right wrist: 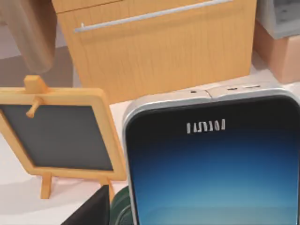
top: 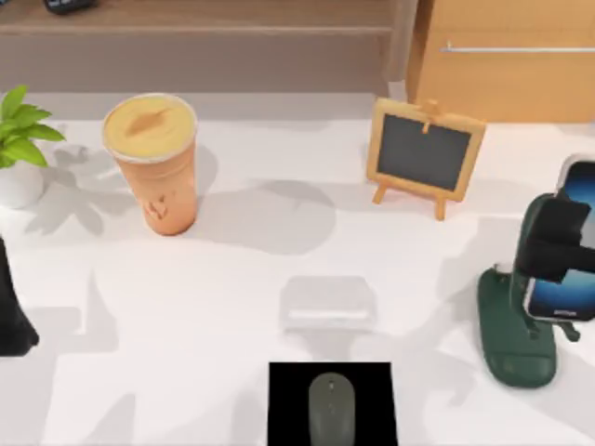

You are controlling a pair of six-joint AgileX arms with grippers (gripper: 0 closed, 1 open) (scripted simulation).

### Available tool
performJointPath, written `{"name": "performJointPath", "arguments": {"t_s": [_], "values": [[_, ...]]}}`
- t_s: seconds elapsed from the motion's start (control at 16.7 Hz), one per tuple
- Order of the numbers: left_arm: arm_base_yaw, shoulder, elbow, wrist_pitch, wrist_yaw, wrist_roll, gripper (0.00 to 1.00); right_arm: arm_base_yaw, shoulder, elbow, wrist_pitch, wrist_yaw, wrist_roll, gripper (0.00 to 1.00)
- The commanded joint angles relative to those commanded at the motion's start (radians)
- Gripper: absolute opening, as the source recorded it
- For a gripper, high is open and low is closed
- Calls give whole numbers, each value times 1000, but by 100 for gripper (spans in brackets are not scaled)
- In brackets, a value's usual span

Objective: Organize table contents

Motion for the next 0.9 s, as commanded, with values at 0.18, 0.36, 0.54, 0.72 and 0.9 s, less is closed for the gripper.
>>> {"name": "performJointPath", "arguments": {"t_s": [0.18, 0.36, 0.54, 0.72, 0.9], "values": [[0, 0, 0, 0, 0, 0, 100, 78, 6, -7, -95, -12, -10, 100], [0, 0, 0, 0, 0, 0, 100, 103, 10, -11, -126, -18, -16, 100], [0, 0, 0, 0, 0, 0, 100, 98, 8, -8, -124, -18, -16, 100], [0, 0, 0, 0, 0, 0, 100, 75, -25, -21, -101, -41, -35, 100], [0, 0, 0, 0, 0, 0, 100, -14, -132, -76, -33, -128, -105, 100]]}}
